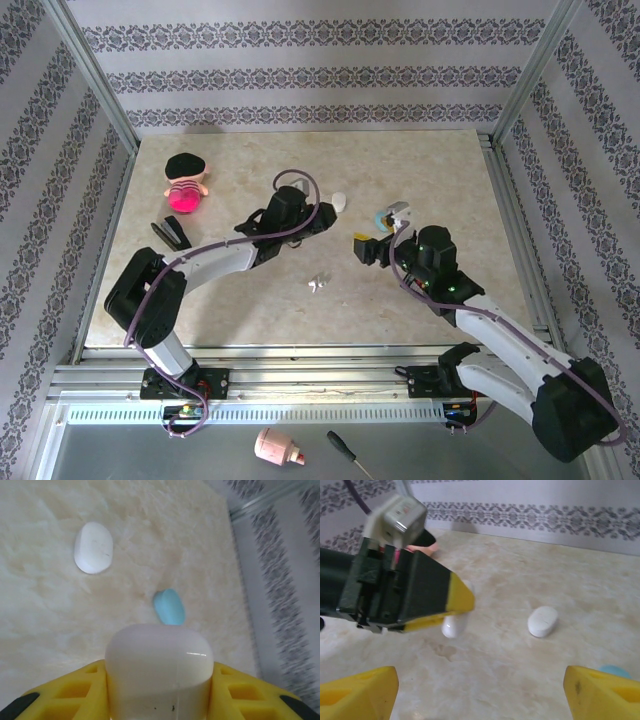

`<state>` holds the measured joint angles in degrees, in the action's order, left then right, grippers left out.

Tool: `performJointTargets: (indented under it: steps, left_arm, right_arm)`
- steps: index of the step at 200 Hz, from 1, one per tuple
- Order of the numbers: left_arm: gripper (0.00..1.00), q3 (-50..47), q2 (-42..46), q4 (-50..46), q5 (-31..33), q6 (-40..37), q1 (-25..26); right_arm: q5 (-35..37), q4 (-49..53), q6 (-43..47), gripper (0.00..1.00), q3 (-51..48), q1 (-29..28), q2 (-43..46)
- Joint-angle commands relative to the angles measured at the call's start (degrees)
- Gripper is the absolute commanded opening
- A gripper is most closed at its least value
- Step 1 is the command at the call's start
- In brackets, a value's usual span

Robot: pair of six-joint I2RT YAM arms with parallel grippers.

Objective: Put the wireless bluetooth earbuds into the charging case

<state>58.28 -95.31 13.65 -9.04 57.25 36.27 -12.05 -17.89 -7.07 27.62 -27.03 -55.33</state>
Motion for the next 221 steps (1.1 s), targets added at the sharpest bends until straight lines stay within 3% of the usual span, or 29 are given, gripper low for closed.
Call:
performJointTargets:
  steps: [1,24,86,182,206,221]
  left_arm:
    - [0.32,-4.2,1.6,18.7,-1.9,19.3,-0.1]
    - [0.32,-6.1,2.5,21.7,-2.0,24.0,0.0]
    - [0.29,-8.3,5.1,22.8,-1.6,27.5,0.3]
    - [0.29,-9.9,5.5,26.6,-3.5,28.4,0.3]
    - [0.29,-9.9,5.4,26.9,-4.2,28.4,0.4]
    - [0.29,-9.8,5.3,26.9,-4.3,28.3,0.3]
  right_arm:
    - [-0.7,-7.2,3.6,0.86,0.6,-2.6,-3.0]
    - [-2.0,-11.5,3.9,0.86,1.2,-3.9,-6.9]
    - [-2.7,-20.0,2.8,0.84,3.8,-4.2,-16.8]
    - [-7.9,-23.6,1.0,0.61,10.9,-2.2,-26.2]
    - [-9.6,-23.7,0.7,0.52,12.1,-1.4,-27.6]
    - [-10.7,-23.6,0.7,0.41,12.4,-1.0,-27.9]
